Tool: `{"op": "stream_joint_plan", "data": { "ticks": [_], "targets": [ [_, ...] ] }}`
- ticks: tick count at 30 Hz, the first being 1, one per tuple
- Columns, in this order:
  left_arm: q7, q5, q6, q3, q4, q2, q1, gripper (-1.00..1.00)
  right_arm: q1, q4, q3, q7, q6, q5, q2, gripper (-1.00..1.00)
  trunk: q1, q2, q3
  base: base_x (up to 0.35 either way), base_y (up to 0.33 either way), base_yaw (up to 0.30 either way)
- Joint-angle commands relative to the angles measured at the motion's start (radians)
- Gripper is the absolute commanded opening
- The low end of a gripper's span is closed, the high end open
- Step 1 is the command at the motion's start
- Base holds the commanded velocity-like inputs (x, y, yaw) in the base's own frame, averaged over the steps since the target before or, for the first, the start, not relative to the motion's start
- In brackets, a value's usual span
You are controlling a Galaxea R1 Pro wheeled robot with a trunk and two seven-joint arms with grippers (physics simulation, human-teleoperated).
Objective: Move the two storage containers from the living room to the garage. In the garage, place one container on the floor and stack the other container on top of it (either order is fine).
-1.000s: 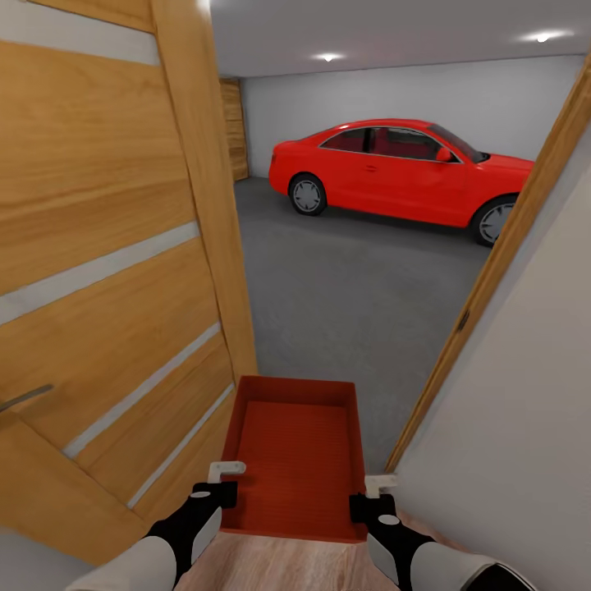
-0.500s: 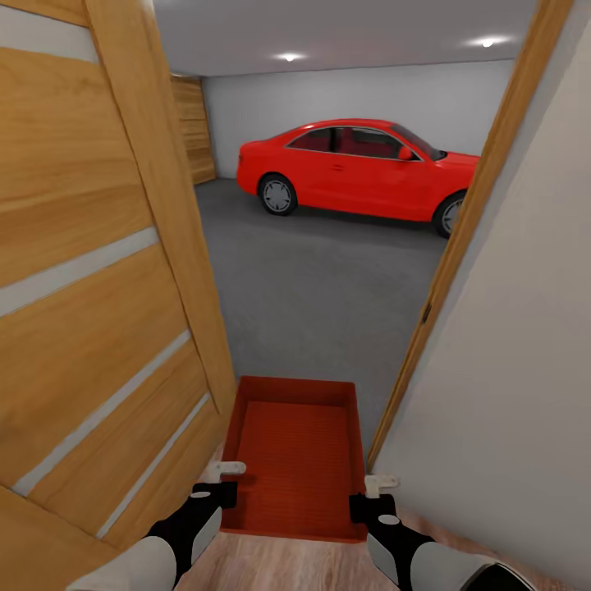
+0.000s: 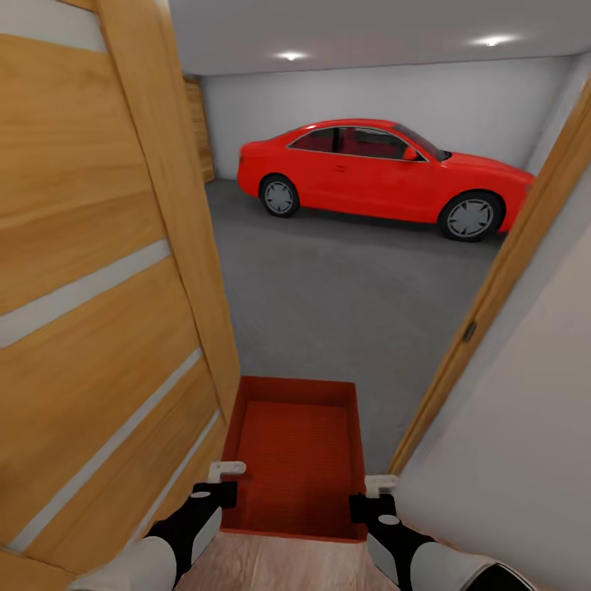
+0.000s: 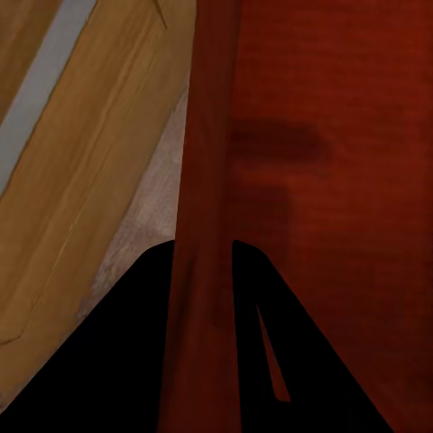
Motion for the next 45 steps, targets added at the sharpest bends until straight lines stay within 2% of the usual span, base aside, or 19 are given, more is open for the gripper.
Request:
{"op": "stream_joint_plan", "data": {
  "ticks": [1, 19, 27, 38, 45],
  "targets": [
    [0.008, 0.010, 0.009, -0.005, 0.002, 0.001, 0.000, -1.00, -0.002, 0.000, 0.008, -0.069, -0.039, -0.009, -0.027, -1.00, 0.001, -0.002, -0.002, 0.248, 0.237, -0.182],
    [0.008, 0.009, 0.009, -0.005, 0.002, 0.001, 0.000, -1.00, -0.001, 0.000, 0.009, -0.069, -0.039, -0.009, -0.027, -1.00, 0.001, -0.002, -0.002, 0.221, 0.200, -0.273],
    [0.007, 0.010, 0.009, -0.004, 0.002, 0.001, 0.000, -1.00, -0.002, 0.000, 0.009, -0.069, -0.040, -0.009, -0.027, -1.00, 0.001, -0.002, -0.002, 0.023, 0.024, -0.042],
    [0.007, 0.009, 0.009, -0.005, 0.002, 0.001, 0.000, -1.00, -0.001, 0.000, 0.008, -0.069, -0.040, -0.009, -0.028, -1.00, 0.001, -0.002, -0.002, 0.151, 0.231, -0.005],
    [0.007, 0.008, 0.009, -0.004, 0.002, 0.001, 0.000, -1.00, -0.001, 0.000, 0.009, -0.069, -0.040, -0.009, -0.027, -1.00, 0.001, -0.002, -0.002, 0.020, 0.025, -0.210]
  ]
}}
